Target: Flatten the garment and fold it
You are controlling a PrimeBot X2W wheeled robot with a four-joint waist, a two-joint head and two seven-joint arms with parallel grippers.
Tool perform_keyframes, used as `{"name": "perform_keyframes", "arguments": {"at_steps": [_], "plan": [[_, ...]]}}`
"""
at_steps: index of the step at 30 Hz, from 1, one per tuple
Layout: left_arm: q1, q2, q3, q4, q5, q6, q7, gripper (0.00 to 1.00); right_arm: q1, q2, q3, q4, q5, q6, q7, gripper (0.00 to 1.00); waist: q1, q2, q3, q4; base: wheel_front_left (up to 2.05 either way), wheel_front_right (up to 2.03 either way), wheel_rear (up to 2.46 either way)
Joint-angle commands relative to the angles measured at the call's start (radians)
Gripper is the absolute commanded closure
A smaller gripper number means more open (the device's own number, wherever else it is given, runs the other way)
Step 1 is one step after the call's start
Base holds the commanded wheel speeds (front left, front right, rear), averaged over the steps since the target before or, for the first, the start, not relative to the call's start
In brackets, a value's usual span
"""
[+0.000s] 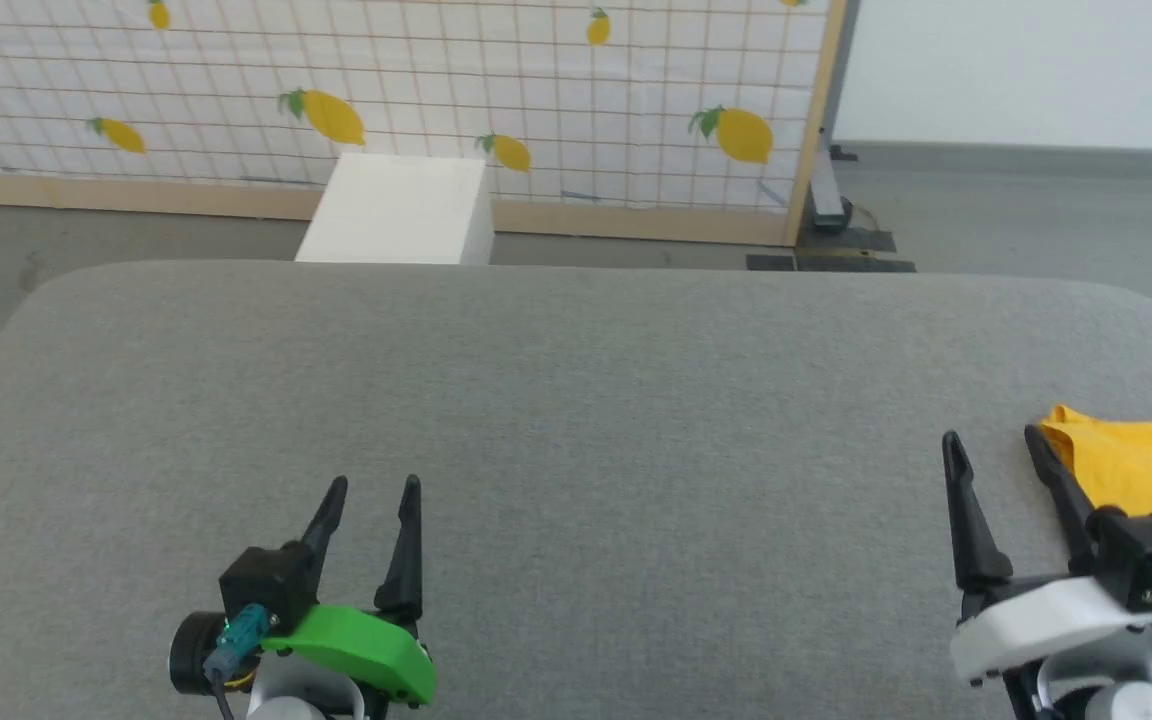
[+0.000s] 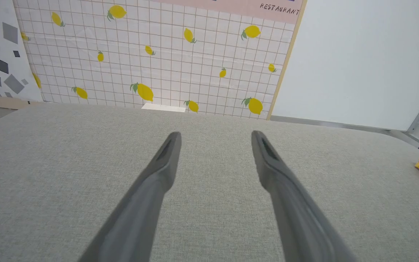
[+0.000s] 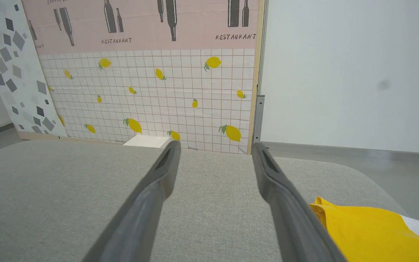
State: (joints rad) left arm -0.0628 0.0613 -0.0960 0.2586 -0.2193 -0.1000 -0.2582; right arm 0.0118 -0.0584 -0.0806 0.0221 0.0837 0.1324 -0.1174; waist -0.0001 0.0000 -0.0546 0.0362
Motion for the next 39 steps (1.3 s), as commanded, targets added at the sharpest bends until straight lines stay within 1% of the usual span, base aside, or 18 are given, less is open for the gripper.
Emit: {"name": "perform_keyframes", "arguments": {"at_steps": [1, 3, 9, 12, 13, 25, 39], "plan": [[0.015, -0.004, -0.005, 0.003, 0.006, -0.003, -0.004, 0.0, 0.022, 0.004, -0.002, -0.007, -0.004, -0.002, -0.009, 0.0, 0.0001, 0.0, -0.015, 0.021, 0.0, 0.0, 0.0], [0.018, -0.005, -0.009, 0.003, 0.006, -0.004, -0.004, 0.0, 0.038, 0.007, -0.005, -0.007, -0.003, -0.002, -0.015, 0.0, 0.0001, 0.0, -0.015, 0.025, 0.0, 0.0, 0.0], [0.033, -0.006, -0.009, 0.002, 0.002, -0.001, -0.004, 0.0, 0.068, 0.008, -0.005, 0.021, 0.05, -0.002, -0.042, 0.0, 0.0001, 0.0, -0.009, 0.023, 0.0, 0.0, 0.0], [0.034, -0.007, -0.008, 0.002, 0.0, -0.001, -0.004, 0.0, 0.069, 0.008, -0.002, 0.028, 0.054, -0.002, -0.043, 0.0, 0.0001, 0.0, -0.006, 0.019, 0.0, 0.0, 0.0], [0.021, -0.003, -0.01, 0.002, 0.0, 0.0, 0.0, 1.0, 0.056, 0.006, -0.003, 0.026, 0.05, 0.0, -0.034, 1.0, 0.0001, 0.0, -0.006, 0.019, 0.0, 0.0, 0.0], [0.021, -0.003, -0.011, 0.0, 0.001, 0.001, 0.004, 1.0, 0.055, 0.005, -0.004, 0.026, 0.048, 0.0, -0.031, 1.0, 0.0001, 0.0, -0.005, 0.018, 0.0, 0.0, 0.0], [0.028, -0.004, 0.007, -0.043, 0.038, 0.017, 0.046, 1.0, 0.044, 0.006, 0.01, 0.018, 0.026, 0.0, -0.006, 1.0, 0.0001, 0.0, 0.005, 0.009, 0.0, 0.0, 0.0]]}}
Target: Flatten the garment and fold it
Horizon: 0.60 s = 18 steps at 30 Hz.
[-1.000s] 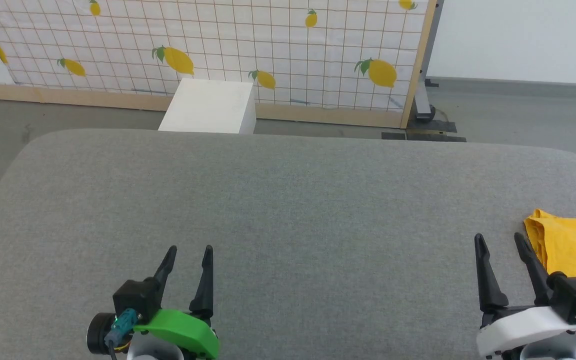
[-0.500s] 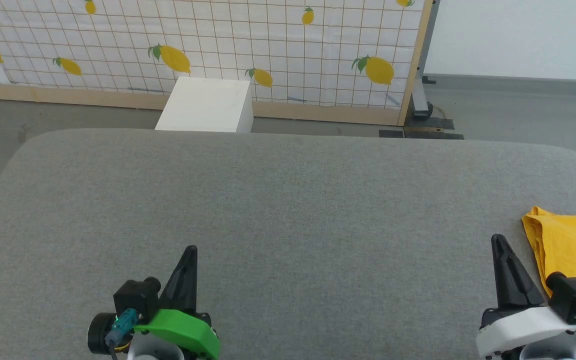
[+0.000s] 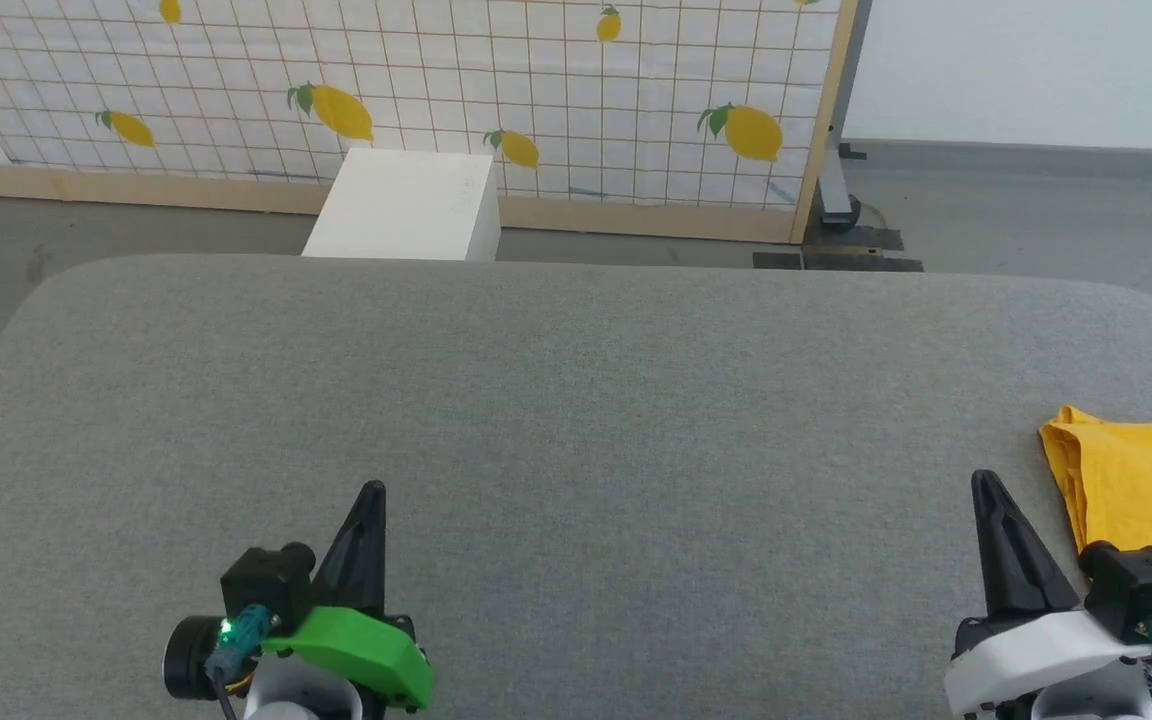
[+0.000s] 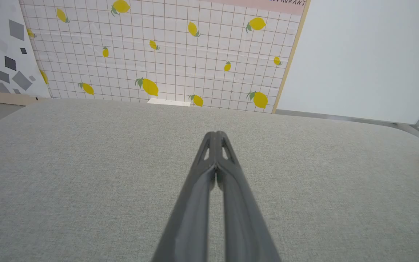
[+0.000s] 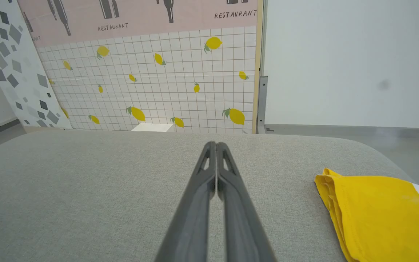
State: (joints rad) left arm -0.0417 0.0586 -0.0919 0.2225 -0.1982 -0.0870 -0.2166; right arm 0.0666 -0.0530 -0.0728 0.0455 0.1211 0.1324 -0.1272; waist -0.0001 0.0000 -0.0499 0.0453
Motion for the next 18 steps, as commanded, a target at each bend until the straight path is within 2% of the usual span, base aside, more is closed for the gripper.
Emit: {"name": "perform_keyframes", "arguments": {"at_steps": [1, 18], "plan": [[0.007, -0.002, 0.004, -0.009, 0.018, 0.005, 0.006, 1.0, -0.011, 0.0, 0.003, -0.006, -0.012, 0.0, 0.005, 1.0, 0.0001, 0.0, 0.001, -0.001, 0.0, 0.0, 0.0], [0.014, -0.003, 0.02, -0.048, 0.051, 0.02, 0.045, 1.0, -0.021, 0.001, 0.016, -0.013, -0.032, -0.001, 0.027, 1.0, 0.0001, 0.0, 0.01, -0.009, 0.0, 0.0, 0.0]]}}
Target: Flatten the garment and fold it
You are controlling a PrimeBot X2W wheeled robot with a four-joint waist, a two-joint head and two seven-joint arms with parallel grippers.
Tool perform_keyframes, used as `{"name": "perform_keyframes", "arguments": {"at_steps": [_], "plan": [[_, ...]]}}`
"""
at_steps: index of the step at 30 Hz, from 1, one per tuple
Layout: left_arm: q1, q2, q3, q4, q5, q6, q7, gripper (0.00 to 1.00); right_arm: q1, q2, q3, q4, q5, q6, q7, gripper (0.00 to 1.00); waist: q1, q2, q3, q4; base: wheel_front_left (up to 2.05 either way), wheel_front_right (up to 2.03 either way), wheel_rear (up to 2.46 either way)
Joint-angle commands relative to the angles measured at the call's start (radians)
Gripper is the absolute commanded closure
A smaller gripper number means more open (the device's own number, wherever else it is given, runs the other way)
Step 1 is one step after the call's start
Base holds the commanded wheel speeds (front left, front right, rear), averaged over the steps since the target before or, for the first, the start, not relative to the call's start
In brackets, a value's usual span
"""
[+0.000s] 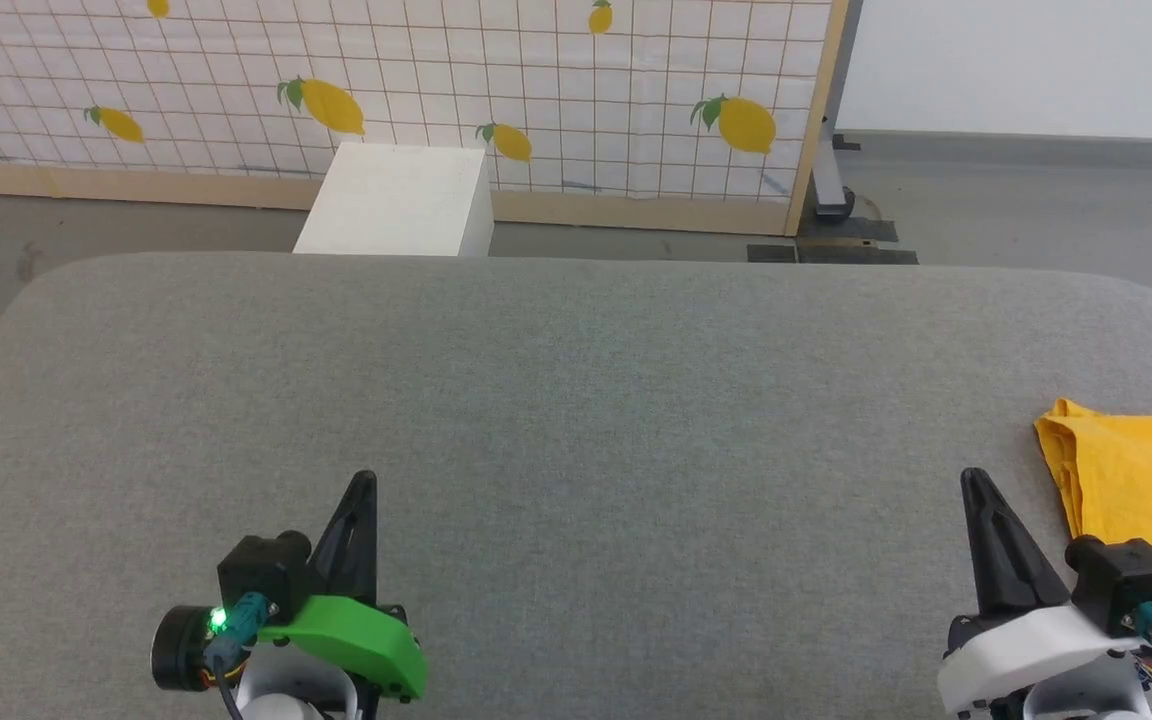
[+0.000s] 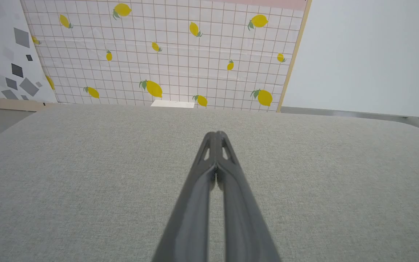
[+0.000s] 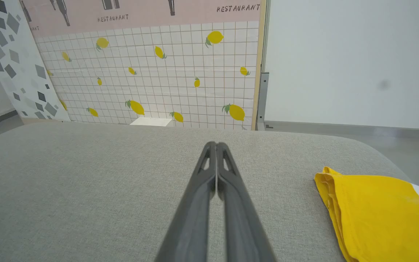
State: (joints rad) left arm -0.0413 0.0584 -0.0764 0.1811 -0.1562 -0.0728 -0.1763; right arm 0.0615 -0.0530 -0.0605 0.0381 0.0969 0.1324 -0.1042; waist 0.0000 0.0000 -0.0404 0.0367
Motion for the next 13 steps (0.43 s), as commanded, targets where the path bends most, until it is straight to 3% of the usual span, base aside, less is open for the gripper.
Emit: {"name": "perform_keyframes", "arguments": {"at_steps": [1, 13], "plan": [[0.014, -0.003, 0.005, -0.009, 0.011, 0.007, 0.007, 1.0, -0.017, 0.001, 0.004, -0.006, -0.009, -0.001, 0.005, 1.0, 0.0, 0.0, 0.001, -0.001, 0.0, 0.0, 0.0], [0.018, -0.003, 0.016, -0.034, 0.032, 0.016, 0.031, 1.0, -0.023, 0.001, 0.012, -0.011, -0.022, -0.001, 0.02, 1.0, 0.0, 0.0, 0.006, -0.006, 0.0, 0.0, 0.0]]}}
